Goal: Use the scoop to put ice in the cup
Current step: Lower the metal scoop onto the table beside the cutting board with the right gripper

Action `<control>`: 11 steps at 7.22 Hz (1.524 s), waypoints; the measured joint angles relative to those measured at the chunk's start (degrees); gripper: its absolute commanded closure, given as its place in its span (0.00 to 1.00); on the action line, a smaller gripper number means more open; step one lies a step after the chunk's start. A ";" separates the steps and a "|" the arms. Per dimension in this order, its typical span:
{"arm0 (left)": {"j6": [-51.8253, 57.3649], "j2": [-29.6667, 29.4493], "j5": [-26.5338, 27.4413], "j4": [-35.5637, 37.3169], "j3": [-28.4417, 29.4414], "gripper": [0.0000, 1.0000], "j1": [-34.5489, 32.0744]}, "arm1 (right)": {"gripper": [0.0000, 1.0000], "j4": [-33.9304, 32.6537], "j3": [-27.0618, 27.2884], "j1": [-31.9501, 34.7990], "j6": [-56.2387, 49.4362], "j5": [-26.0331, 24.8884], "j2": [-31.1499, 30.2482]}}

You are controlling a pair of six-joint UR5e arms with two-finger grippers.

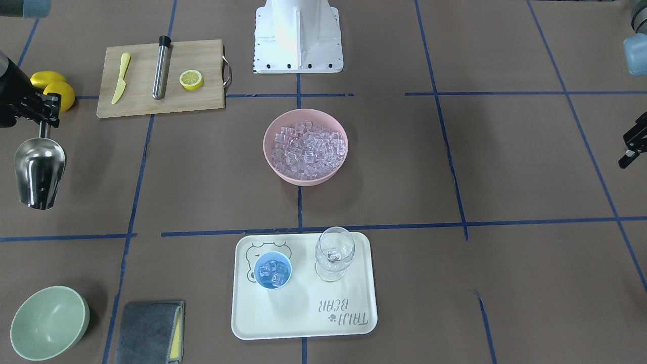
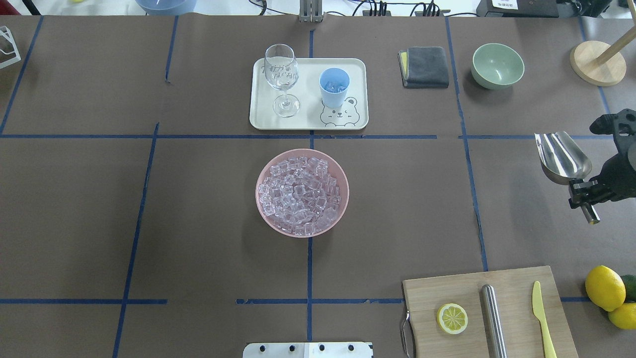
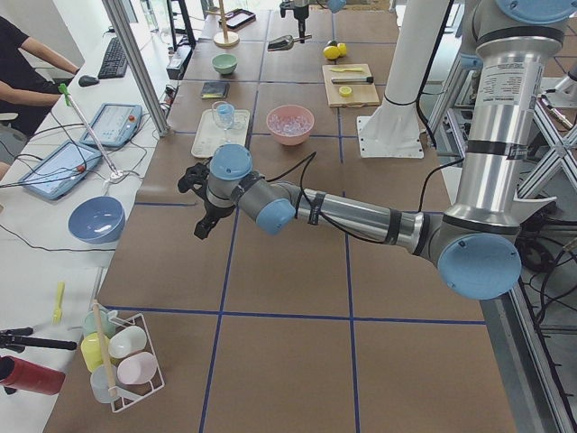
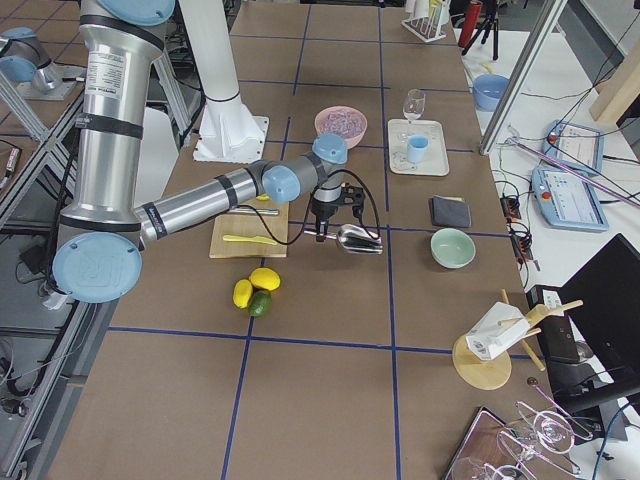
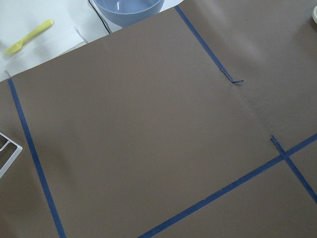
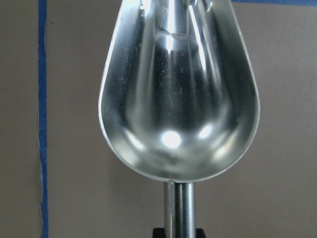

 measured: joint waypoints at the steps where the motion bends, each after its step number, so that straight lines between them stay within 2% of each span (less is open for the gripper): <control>1: 0.00 -0.08 0.02 0.02 0.05 0.00 0.01 | 1.00 5.64 -1.46 -3.00 4.78 -1.21 -1.30; 3: 0.00 -0.22 0.05 0.08 0.13 0.00 0.02 | 1.00 15.42 -4.39 -8.60 12.92 -5.09 -3.04; 6: 0.00 -0.25 0.06 0.09 0.12 0.00 0.00 | 1.00 18.14 -6.93 -11.41 15.32 -6.53 -3.00; 7: 0.00 -0.26 0.04 0.09 0.16 0.00 0.00 | 0.45 18.18 -7.37 -12.05 15.32 -6.56 -2.93; 8: 0.00 -0.26 0.05 0.09 0.21 0.00 0.00 | 0.00 18.17 -7.54 -12.43 15.24 -6.56 -2.88; 11: 0.00 -0.33 0.11 0.09 0.26 0.00 0.00 | 0.00 18.22 -7.12 -12.54 15.14 -6.51 -2.82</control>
